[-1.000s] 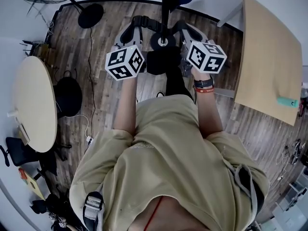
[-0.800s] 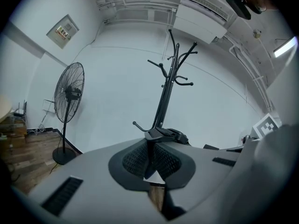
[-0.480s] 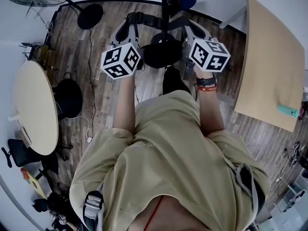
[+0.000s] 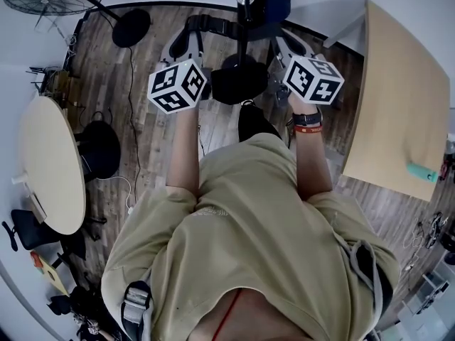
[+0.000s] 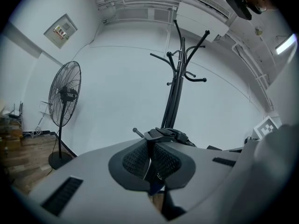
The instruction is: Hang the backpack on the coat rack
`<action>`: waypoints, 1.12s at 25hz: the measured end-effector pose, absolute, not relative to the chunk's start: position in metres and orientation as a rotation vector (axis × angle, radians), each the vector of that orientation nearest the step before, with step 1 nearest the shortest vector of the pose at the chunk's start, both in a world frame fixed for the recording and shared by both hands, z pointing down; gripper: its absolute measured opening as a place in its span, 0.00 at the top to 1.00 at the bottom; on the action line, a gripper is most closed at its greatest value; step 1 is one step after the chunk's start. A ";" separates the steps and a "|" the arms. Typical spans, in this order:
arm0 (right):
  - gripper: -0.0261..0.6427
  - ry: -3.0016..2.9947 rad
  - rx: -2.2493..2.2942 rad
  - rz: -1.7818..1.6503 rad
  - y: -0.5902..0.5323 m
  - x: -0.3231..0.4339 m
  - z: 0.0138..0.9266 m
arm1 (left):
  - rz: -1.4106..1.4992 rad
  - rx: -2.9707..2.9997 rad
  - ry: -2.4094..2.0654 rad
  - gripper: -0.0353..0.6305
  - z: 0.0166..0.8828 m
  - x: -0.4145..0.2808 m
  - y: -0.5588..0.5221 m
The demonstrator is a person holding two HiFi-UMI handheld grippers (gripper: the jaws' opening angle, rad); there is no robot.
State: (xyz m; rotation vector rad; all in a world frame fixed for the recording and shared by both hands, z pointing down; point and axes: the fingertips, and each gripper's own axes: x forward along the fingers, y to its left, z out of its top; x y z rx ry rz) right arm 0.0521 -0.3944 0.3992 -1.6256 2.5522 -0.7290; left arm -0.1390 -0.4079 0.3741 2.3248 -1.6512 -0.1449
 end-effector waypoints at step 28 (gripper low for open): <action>0.93 2.517 -1.657 -0.782 -0.485 0.080 0.423 | -0.104 2.316 -1.675 0.91 0.394 -0.122 -0.491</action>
